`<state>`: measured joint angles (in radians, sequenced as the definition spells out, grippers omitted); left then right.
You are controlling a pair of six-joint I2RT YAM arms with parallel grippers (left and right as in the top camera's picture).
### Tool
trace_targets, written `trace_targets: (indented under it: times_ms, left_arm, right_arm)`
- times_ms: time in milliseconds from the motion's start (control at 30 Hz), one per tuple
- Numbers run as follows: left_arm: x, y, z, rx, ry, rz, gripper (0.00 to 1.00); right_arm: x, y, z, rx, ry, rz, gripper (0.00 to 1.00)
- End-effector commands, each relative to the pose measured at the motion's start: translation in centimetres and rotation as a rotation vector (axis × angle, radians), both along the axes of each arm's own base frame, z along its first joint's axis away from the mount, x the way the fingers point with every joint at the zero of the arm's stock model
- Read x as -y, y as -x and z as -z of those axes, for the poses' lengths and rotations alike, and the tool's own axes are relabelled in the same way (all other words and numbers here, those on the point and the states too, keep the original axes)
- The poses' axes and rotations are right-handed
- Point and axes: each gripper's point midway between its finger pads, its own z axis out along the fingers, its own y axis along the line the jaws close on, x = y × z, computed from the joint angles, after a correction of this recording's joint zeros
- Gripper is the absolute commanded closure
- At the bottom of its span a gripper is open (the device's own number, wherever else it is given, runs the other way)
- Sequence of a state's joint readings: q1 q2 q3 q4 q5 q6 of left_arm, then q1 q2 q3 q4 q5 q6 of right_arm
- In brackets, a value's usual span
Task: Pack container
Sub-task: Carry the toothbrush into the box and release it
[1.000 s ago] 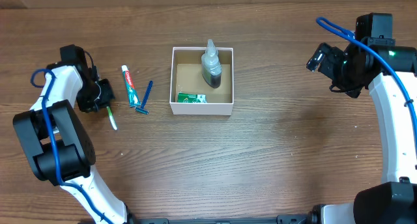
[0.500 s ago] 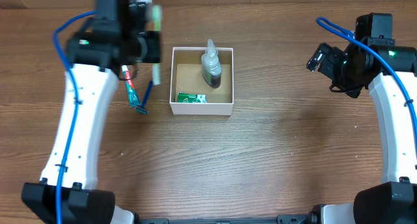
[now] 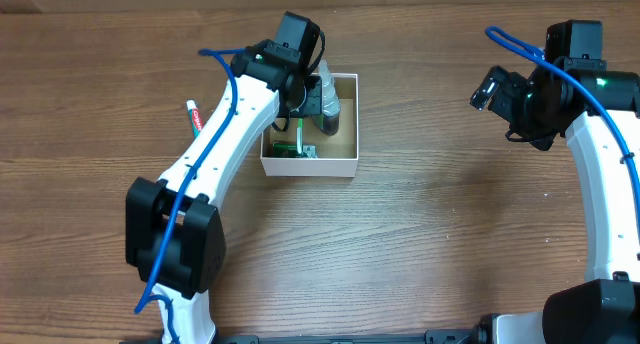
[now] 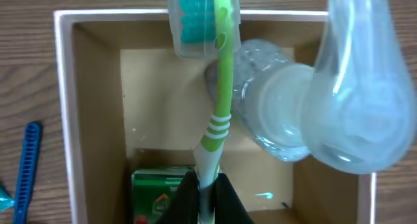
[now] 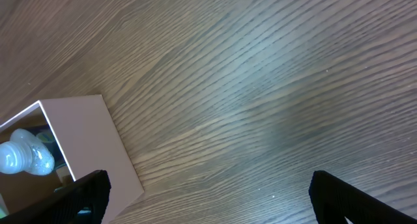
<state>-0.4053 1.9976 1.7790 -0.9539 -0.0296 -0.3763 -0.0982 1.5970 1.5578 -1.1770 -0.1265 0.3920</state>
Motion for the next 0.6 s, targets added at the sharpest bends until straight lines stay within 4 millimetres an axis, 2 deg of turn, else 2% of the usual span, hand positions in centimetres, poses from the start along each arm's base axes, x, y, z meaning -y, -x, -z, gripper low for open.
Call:
trace_targets:
  times_ms: [0,167,200,233,333,433,500,567]
  left_arm:
    - [-2.1,-0.6,-0.9,0.044,-0.077,-0.079,0.94]
    - [-2.5,-0.5,-0.8,0.029,-0.055,-0.150,0.86]
    - [-2.5,-0.5,-0.8,0.029,-0.056,-0.150,0.79]
    - [-2.5,-0.4,-0.8,0.025,-0.058,-0.150,0.68]
    - [-2.7,-0.1,-0.9,0.014,-0.071,-0.130,0.52]
    - [-4.3,0.4,-3.5,0.017,-0.078,-0.126,0.43]
    - [-6.0,0.6,-6.0,0.035,-0.081,-0.122,0.29]
    - [-8.2,1.0,-8.3,0.056,-0.091,-0.134,0.21]
  right_arm:
    - [0.1,-0.2,-0.9,0.027,0.002,0.007,0.00]
    - [0.1,-0.2,-0.9,0.027,0.002,0.007,0.00]
    - [0.1,-0.2,-0.9,0.027,0.002,0.007,0.00]
    - [0.1,-0.2,-0.9,0.027,0.002,0.007,0.00]
    - [0.1,-0.2,-0.9,0.027,0.002,0.007,0.00]
    - [0.1,-0.2,-0.9,0.027,0.002,0.007,0.00]
    - [0.1,-0.2,-0.9,0.027,0.002,0.007,0.00]
    - [0.1,-0.2,-0.9,0.027,0.002,0.007,0.00]
